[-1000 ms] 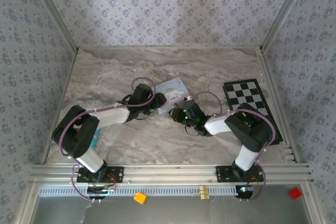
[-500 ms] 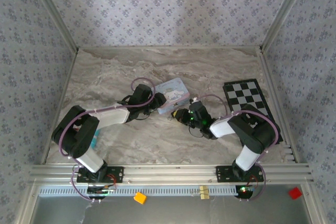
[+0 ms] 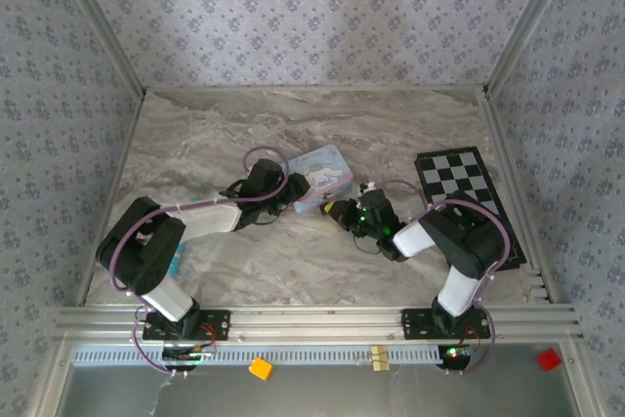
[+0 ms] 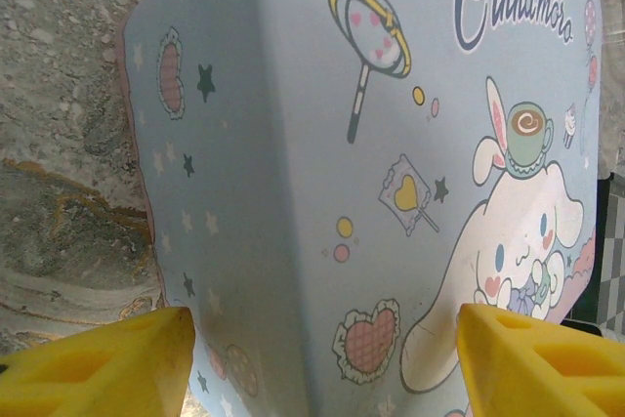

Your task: Unlock a padlock with a key

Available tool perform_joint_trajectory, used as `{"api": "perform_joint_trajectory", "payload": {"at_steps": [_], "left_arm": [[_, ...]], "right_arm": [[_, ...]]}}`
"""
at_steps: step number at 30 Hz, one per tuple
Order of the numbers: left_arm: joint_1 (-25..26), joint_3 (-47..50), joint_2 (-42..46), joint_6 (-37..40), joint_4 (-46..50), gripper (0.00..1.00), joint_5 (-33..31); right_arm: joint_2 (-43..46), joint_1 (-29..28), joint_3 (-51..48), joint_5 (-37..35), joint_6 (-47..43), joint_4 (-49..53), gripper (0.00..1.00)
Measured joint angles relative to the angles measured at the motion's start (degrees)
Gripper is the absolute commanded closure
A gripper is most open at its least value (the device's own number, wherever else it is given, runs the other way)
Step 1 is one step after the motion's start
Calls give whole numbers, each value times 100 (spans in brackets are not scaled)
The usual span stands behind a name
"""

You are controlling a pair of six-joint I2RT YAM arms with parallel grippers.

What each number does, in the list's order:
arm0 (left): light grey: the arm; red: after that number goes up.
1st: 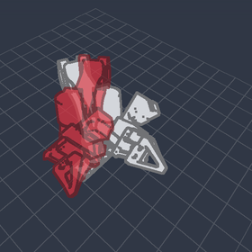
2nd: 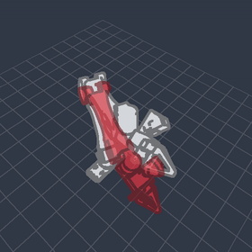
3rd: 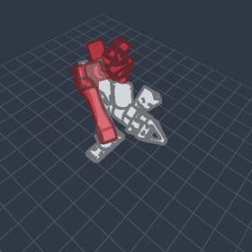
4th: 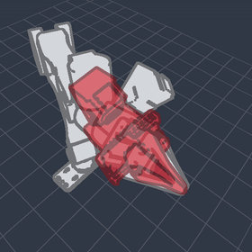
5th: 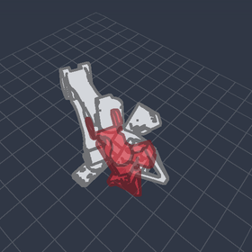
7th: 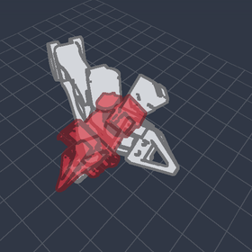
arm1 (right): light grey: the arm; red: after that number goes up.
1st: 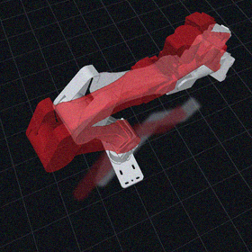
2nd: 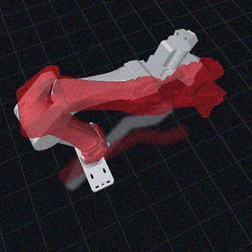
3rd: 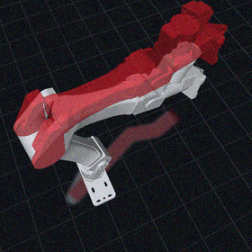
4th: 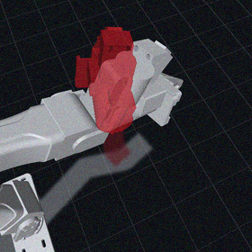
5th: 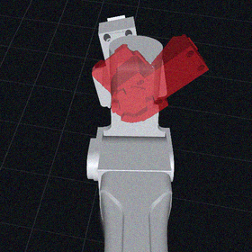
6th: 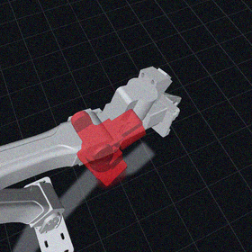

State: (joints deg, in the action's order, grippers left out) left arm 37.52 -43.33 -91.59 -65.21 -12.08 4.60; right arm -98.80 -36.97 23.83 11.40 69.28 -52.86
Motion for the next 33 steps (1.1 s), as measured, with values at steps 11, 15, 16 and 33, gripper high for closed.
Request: {"api": "perform_joint_trajectory", "payload": {"at_steps": [11,15,16,33], "left_arm": [[-13,0,0,22,0,29,-13],[-74,-46,-2,201,74,28,57],[-96,-107,-11,280,170,29,70],[-874,-2024,-1082,1996,1606,28,411]], "right_arm": [[365,79,-223,-101,-57,310,99],[1064,98,-221,-308,-466,1086,99],[1259,114,-219,-350,-592,1305,99],[3410,1523,26,-166,-3036,5484,100]]}}
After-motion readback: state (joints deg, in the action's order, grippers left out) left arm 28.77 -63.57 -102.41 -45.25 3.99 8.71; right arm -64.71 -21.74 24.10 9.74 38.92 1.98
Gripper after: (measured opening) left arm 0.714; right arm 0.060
